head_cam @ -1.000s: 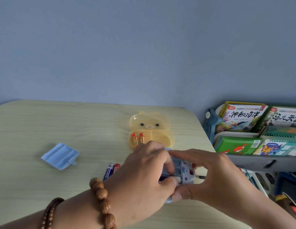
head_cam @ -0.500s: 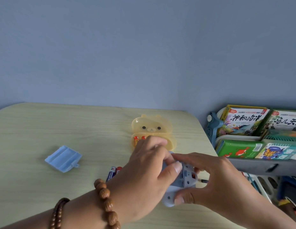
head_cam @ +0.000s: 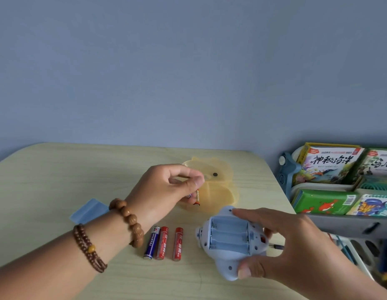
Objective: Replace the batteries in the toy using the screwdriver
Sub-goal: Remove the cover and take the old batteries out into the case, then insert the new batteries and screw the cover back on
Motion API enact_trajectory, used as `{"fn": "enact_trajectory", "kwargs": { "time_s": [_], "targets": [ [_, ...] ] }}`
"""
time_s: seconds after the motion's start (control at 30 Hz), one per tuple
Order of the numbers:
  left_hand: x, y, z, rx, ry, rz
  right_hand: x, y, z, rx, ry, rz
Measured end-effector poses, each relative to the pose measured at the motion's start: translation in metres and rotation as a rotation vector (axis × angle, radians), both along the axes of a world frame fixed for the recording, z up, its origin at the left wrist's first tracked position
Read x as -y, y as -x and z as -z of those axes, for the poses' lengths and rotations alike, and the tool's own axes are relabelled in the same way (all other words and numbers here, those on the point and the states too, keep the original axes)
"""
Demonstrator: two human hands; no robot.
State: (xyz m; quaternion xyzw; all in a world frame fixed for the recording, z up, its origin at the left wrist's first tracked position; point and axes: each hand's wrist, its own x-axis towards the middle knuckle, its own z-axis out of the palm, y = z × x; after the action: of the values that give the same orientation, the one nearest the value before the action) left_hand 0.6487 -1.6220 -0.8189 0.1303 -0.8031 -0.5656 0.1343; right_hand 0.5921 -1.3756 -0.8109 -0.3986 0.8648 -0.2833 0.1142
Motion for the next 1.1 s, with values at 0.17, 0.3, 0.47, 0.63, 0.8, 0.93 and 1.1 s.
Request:
{"fn": "enact_trajectory", "kwargs": {
  "time_s": [0.17,0.3,0.47,0.63,0.8,0.93,1.1],
  "targets": [
    [0.009,0.006,0.0,-0.007,0.264,0.115,-0.001,0.002,0.001,0.002,0.001,-0.011],
    [0.008,0.013,-0.003,0.025,0.574,0.135,0.001,0.001,0.002,-0.001,0.003,0.002],
    [0.009,0.018,-0.006,0.091,0.672,0.182,0.002,0.0,-0.001,-0.009,-0.014,0.012],
    [0.016,0.022,-0.001,0.106,0.697,0.219,0.002,0.0,0.0,-0.007,-0.006,0.015],
    [0.019,0.023,0.003,0.092,0.691,0.222,0.003,0.0,0.001,-0.004,0.013,0.01],
    [0.024,0.017,-0.006,0.069,0.677,0.245,0.0,0.003,0.006,-0.012,0.003,-0.004],
    [0.049,-0.015,-0.035,0.113,0.631,0.367,0.0,0.001,0.008,-0.011,0.016,0.013]
  ]
}}
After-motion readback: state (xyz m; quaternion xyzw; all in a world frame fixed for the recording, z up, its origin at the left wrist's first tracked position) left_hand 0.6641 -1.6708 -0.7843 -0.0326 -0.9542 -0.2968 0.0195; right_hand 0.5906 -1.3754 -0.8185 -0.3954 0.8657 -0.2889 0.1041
